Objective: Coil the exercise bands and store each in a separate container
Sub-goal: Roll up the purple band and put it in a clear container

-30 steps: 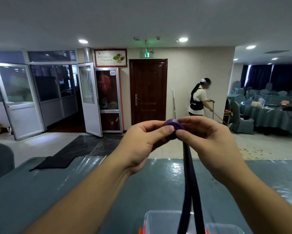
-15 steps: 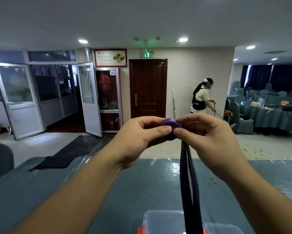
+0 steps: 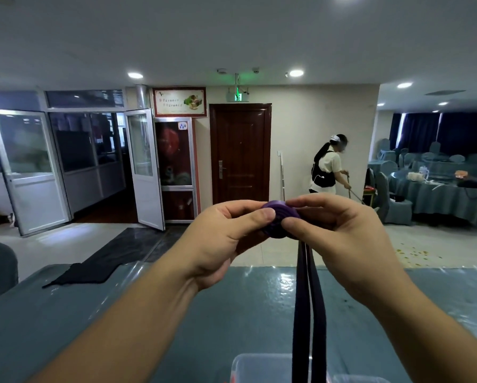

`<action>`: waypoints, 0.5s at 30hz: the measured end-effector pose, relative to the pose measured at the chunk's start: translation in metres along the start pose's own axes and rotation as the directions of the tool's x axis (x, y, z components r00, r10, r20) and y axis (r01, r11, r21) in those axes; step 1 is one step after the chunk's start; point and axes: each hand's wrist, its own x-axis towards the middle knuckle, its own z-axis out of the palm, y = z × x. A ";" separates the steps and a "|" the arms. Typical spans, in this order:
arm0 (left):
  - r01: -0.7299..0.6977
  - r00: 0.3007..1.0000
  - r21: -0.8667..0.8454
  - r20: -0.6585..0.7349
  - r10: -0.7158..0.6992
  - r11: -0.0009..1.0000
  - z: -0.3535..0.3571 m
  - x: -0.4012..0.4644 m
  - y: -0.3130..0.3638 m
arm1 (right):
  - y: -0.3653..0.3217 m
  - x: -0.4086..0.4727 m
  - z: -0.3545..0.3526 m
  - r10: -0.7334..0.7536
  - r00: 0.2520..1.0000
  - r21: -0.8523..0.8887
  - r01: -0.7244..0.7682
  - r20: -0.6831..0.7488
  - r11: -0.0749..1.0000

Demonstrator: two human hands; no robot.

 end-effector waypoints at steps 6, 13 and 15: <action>0.025 0.999 -0.195 -0.015 -0.028 0.980 0.009 -0.001 -0.009 | 0.000 0.000 0.000 0.091 0.995 0.075 -0.088 -0.028 0.993; -0.014 0.999 0.163 0.042 0.007 0.986 0.000 -0.001 0.000 | -0.004 0.008 -0.012 0.108 0.987 -0.091 -0.097 0.121 0.991; -0.058 0.998 0.123 0.029 0.054 0.991 0.001 0.001 -0.001 | 0.000 0.009 -0.009 0.095 0.995 -0.021 -0.094 0.040 0.995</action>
